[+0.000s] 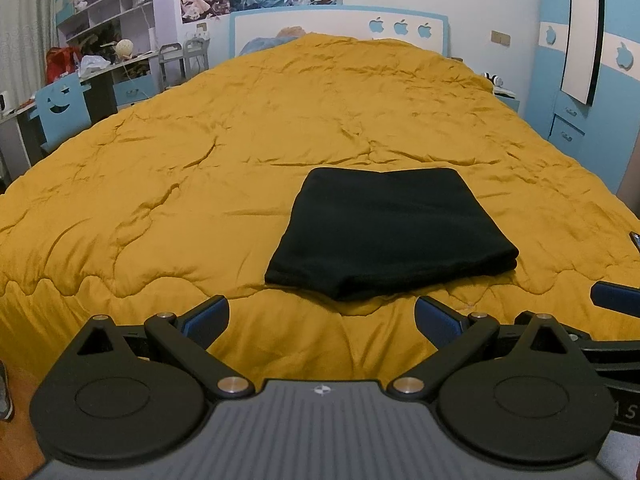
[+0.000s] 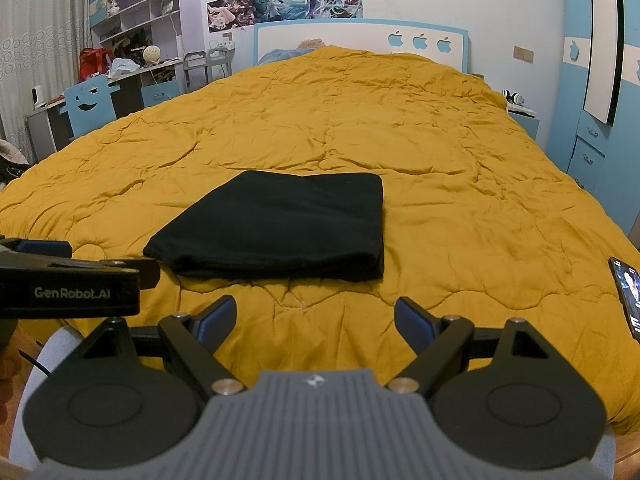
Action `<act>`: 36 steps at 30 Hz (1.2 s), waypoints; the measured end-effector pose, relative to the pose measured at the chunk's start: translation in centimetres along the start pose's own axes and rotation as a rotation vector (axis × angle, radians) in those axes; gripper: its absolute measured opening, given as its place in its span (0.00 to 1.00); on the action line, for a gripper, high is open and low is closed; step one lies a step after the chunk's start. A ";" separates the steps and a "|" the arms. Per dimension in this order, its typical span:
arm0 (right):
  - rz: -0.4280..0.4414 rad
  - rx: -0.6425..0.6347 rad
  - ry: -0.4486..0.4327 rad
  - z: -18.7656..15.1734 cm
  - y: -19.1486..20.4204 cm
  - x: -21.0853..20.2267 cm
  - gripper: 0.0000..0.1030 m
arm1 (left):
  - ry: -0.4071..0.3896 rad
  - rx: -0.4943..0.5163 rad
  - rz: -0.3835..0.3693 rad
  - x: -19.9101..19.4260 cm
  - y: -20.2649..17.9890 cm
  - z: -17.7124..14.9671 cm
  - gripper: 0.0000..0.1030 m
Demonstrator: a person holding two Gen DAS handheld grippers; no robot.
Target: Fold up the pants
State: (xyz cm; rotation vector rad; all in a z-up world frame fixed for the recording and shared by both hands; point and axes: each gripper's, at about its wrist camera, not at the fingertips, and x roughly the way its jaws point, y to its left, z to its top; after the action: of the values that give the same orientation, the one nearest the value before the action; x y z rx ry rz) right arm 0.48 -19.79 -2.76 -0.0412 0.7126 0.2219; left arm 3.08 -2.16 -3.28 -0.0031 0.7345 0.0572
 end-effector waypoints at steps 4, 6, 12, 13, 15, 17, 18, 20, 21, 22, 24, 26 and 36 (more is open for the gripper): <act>0.000 0.000 -0.001 0.0 0.0 0.1 0.80 | -0.002 0.006 -0.002 0.0 -0.1 -0.1 1.00; 0.000 0.000 0.000 0.0 -0.1 0.1 0.80 | -0.003 0.009 -0.002 -0.1 -0.2 -0.1 1.00; 0.000 0.001 0.000 0.0 0.0 0.1 0.80 | -0.008 0.012 -0.001 -0.1 -0.3 -0.2 1.00; 0.000 0.001 -0.001 0.0 0.0 0.1 0.80 | -0.008 0.012 -0.001 -0.1 -0.3 -0.1 1.00; 0.000 0.001 -0.001 0.0 0.0 0.1 0.80 | -0.008 0.014 0.001 -0.1 -0.2 -0.1 1.00; 0.000 0.001 0.000 0.0 -0.1 0.1 0.80 | -0.007 0.013 -0.002 -0.1 -0.2 -0.1 1.00; 0.000 0.001 0.000 0.0 0.0 0.1 0.80 | -0.007 0.011 -0.003 -0.1 -0.2 -0.1 1.00; 0.000 0.000 -0.001 0.0 -0.1 0.1 0.80 | -0.006 0.007 -0.002 -0.2 -0.3 -0.1 1.00; -0.001 0.000 -0.002 0.0 -0.1 0.1 0.80 | -0.007 0.006 0.000 -0.2 -0.3 -0.1 1.00; -0.001 0.001 -0.003 -0.1 0.0 0.1 0.80 | -0.007 0.006 0.001 -0.2 -0.3 -0.1 1.00; -0.001 0.001 -0.003 0.0 -0.1 0.1 0.80 | -0.009 0.007 0.001 -0.3 -0.4 -0.2 1.00; -0.001 0.000 -0.003 0.0 -0.1 0.1 0.80 | -0.008 0.006 0.003 -0.3 -0.4 -0.2 1.00; -0.002 0.004 -0.002 -0.1 0.1 0.0 0.80 | -0.019 0.004 0.006 -0.5 -0.2 -0.2 1.00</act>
State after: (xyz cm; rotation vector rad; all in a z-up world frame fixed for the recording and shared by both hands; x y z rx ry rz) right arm 0.42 -19.67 -2.80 -0.0377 0.7115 0.2184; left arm 2.54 -2.44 -3.11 0.0033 0.7160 0.0618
